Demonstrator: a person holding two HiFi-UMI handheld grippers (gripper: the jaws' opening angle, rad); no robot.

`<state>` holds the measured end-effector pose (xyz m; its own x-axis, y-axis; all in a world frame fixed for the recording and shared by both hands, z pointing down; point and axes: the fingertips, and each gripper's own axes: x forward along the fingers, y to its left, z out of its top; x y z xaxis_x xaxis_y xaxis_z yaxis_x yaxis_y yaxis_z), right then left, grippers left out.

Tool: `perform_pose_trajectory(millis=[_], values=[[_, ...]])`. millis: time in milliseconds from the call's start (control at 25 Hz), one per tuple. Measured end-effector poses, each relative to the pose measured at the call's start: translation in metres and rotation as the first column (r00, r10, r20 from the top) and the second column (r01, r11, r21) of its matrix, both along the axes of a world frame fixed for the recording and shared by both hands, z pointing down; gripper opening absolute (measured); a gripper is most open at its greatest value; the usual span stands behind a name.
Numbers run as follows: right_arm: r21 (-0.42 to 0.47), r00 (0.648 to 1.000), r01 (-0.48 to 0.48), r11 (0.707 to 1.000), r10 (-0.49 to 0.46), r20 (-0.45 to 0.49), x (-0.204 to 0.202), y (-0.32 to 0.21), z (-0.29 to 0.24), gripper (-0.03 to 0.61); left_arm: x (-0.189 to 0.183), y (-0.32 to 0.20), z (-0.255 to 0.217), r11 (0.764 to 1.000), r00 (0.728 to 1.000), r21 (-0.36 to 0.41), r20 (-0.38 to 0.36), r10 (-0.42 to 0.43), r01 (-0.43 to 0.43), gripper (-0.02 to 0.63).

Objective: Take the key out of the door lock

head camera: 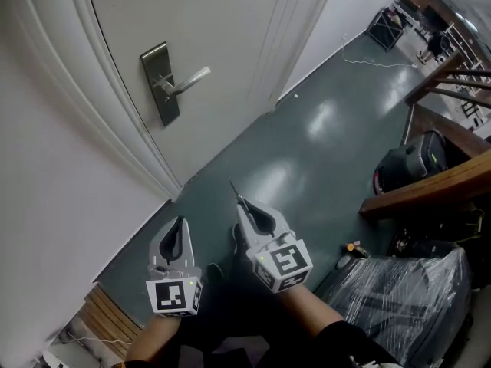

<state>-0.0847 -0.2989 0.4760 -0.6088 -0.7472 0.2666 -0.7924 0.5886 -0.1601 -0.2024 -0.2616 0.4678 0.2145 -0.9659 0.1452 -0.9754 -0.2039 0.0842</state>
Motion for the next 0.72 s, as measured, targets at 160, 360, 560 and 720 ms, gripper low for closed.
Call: perform_pose_trajectory(millis=[160,360,560,720], values=[[0.024,0.999,-0.037,0.999,0.038,-0.030,0.018,0.028,0.000,0.015,0.017,0.019,0.002,0.999,0.999,-0.003,-0.017,0.036,-0.036,0.018],[0.058,0.998,-0.058,0.997,0.059,-0.025,0.042,0.063,-0.010,0.015,0.049,0.043,-0.008,0.997,0.997,0.001,-0.017,0.073,-0.073,0.018],[0.106,0.997,-0.056,0.993,0.061,-0.047,0.078,0.103,-0.017,0.015,0.090,0.076,-0.013,0.996,0.996,0.005,0.012,0.094,-0.094,0.018],[0.114,0.998,-0.035,0.993,0.041,-0.049,0.109,0.138,-0.018,0.015,0.125,0.109,-0.015,0.997,0.996,-0.005,0.036,0.079,-0.079,0.017]])
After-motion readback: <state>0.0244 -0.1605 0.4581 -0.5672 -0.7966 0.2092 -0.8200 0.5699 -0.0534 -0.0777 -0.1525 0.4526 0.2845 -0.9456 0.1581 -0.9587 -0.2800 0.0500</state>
